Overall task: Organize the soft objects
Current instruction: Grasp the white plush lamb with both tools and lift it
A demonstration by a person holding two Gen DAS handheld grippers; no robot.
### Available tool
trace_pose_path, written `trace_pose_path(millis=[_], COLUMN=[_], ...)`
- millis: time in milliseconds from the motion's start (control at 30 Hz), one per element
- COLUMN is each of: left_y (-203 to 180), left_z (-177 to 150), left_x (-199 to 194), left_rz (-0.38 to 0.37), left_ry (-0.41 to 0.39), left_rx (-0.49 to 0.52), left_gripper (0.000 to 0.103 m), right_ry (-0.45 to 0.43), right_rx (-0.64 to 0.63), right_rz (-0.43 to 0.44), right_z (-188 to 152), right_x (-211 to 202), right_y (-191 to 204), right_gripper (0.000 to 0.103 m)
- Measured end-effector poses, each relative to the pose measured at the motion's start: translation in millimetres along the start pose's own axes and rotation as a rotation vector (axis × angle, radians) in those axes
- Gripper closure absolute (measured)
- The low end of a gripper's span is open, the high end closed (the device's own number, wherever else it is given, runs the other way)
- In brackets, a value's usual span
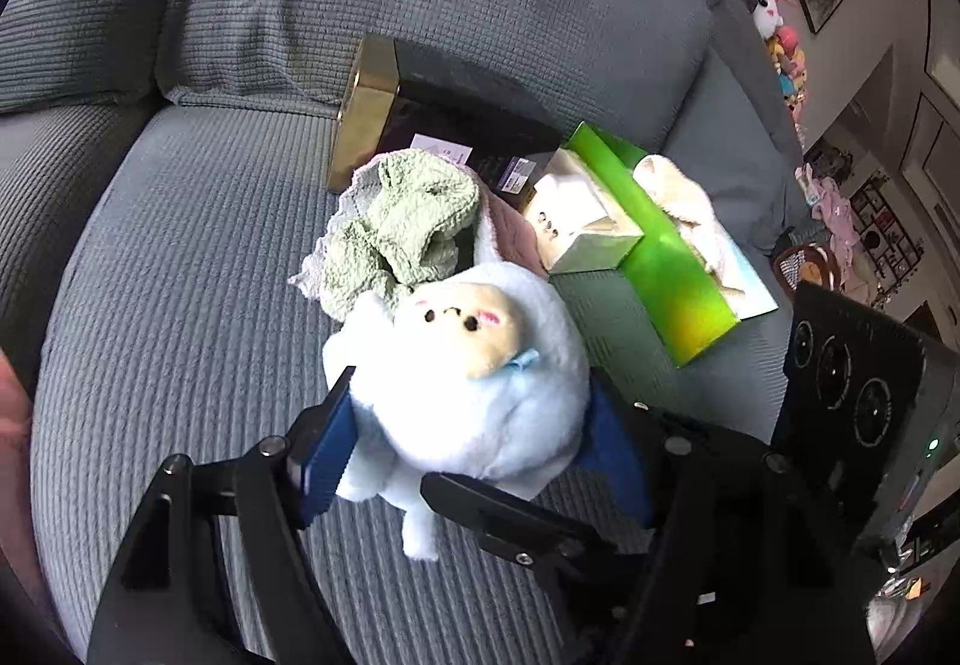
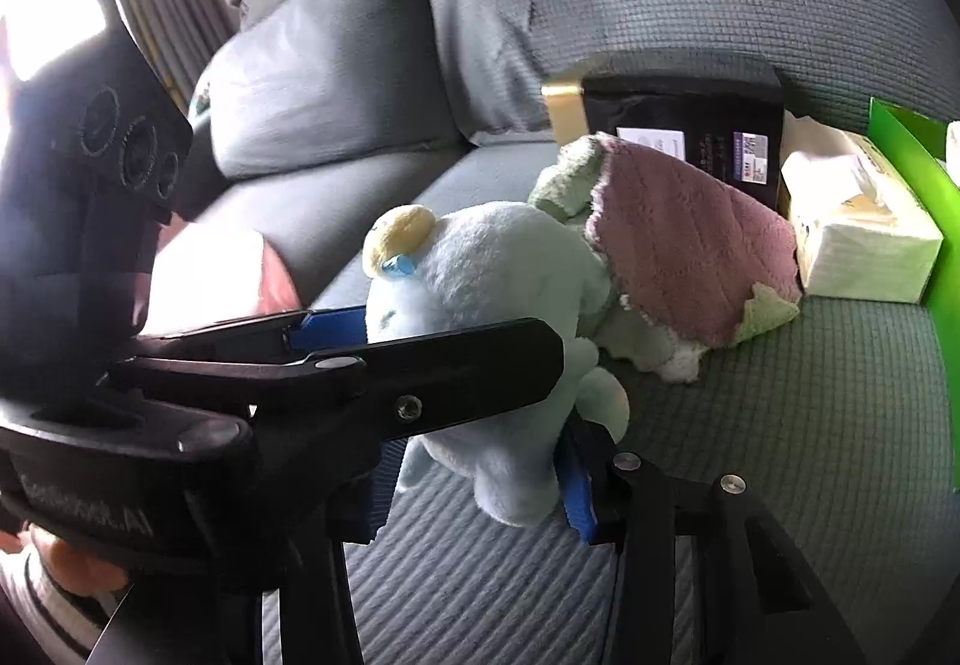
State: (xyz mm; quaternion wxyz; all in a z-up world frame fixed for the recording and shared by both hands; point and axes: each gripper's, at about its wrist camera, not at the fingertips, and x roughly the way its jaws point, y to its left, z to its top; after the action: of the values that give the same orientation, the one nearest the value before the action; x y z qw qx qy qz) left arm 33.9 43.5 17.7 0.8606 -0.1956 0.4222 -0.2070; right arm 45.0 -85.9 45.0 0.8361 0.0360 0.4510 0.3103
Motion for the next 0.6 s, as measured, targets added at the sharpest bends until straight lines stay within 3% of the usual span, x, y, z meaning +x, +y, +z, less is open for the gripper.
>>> trace_pose_path(millis=[300,600], left_y=[-26,-73], left_z=[-7,-5], left_x=[-32,-29], left_rz=[0.047,0.069], left_ry=[-0.047,-0.047], left_rx=[0.047,0.157], left_gripper=[0.032,0.032], right_ry=[-0.054,-0.109], right_rx=[-0.055,-0.044], right_rz=[0.039,0.007], right_z=[-1,-1], right_x=[-30,-68], right_y=[25,15], right_gripper=[0.056,0.056])
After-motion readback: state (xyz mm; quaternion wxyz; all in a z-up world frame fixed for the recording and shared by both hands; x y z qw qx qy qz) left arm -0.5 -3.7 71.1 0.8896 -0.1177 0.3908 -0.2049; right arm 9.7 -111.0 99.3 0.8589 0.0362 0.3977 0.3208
